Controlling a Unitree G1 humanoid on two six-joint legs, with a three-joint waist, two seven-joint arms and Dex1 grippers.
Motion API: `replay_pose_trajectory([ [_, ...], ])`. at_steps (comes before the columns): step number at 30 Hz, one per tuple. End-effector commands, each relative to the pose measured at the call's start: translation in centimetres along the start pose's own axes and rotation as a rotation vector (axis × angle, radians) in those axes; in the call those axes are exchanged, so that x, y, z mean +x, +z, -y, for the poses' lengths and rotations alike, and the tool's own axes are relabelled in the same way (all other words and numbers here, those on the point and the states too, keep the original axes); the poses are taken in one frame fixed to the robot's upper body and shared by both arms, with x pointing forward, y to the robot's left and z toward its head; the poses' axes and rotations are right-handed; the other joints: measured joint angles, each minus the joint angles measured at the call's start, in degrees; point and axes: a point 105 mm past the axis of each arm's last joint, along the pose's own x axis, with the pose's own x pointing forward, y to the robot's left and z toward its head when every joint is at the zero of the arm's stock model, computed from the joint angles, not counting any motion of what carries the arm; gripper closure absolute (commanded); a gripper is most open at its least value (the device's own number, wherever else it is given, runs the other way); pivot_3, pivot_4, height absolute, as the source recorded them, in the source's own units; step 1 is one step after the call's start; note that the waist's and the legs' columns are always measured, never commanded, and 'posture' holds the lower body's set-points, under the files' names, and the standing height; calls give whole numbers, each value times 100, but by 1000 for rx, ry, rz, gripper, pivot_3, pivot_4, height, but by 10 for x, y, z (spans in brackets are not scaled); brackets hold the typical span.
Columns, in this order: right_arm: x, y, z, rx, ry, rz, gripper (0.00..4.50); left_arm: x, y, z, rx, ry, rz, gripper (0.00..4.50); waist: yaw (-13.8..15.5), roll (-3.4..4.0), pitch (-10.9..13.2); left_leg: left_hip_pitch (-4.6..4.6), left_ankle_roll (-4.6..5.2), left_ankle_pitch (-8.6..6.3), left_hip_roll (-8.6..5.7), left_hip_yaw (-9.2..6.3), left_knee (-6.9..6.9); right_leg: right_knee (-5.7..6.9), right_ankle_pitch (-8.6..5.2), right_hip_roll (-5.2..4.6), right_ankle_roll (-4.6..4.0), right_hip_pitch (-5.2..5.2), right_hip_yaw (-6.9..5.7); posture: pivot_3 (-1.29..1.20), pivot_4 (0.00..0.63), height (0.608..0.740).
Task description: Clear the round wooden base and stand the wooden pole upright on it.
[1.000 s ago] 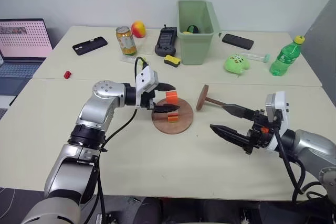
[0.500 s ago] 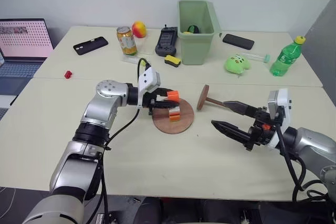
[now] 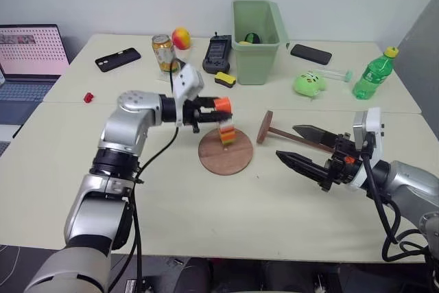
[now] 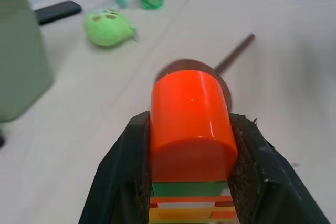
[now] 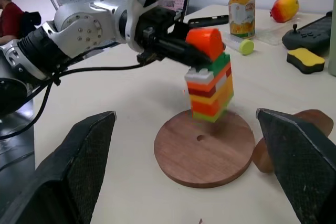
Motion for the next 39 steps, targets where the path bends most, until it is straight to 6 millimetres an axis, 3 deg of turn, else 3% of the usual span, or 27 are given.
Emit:
replay_pose_trajectory([
  [1,10,11,-7,-36,94,20,0,-37,14,-50,-11,335,39,2983,-19,0,0,1,0,0,0,0,0,3,0,1,0,-2,1,0,150,740],
  [5,21,17,-8,-68,142,18,0,-80,6,-93,-54,673,37,2983,-33,-1,1,2,0,0,1,1,1,20,0,0,0,-18,1,0,150,740],
  [8,27,16,-5,-66,166,17,0,-129,-17,-121,-59,949,-29,2983,-19,-5,2,-2,0,0,2,1,3,20,0,-7,0,-22,1,0,150,740],
  [11,31,16,-3,-67,180,22,0,-160,-34,-134,-65,1132,-64,2983,-11,-5,3,-2,0,0,1,5,2,21,0,-15,0,-28,1,0,150,740],
  [15,34,16,-1,-58,190,27,0,-184,-51,-142,-114,1307,-70,2983,42,-12,3,-5,0,0,-2,4,3,22,0,-19,1,-29,-2,0,150,740],
  [19,33,12,2,-59,179,21,0,-190,-63,-144,-199,1378,-26,2983,60,-48,12,-15,-1,0,-10,-6,12,21,1,-19,2,-29,-15,0,150,740],
  [23,31,12,3,-62,168,19,0,-184,-71,-143,-249,1365,-29,2983,35,-51,14,-15,-2,1,-9,-3,11,21,1,-20,3,-31,-15,0,150,740],
  [31,28,11,2,-62,139,16,0,-184,-76,-143,-341,1384,9,2983,2,-51,14,-15,-10,5,-5,0,11,31,1,-21,3,-36,-13,0,150,740],
  [33,27,10,1,-59,133,15,0,-186,-77,-143,-357,1390,17,2283,1,-51,14,-15,-12,7,-4,0,11,34,1,-22,3,-38,-12,0,150,740],
  [39,27,6,1,-58,124,7,0,-188,-70,-144,-313,1371,17,1293,2,-51,14,-12,-11,6,-5,2,11,44,1,-21,3,-39,-11,0,150,740],
])
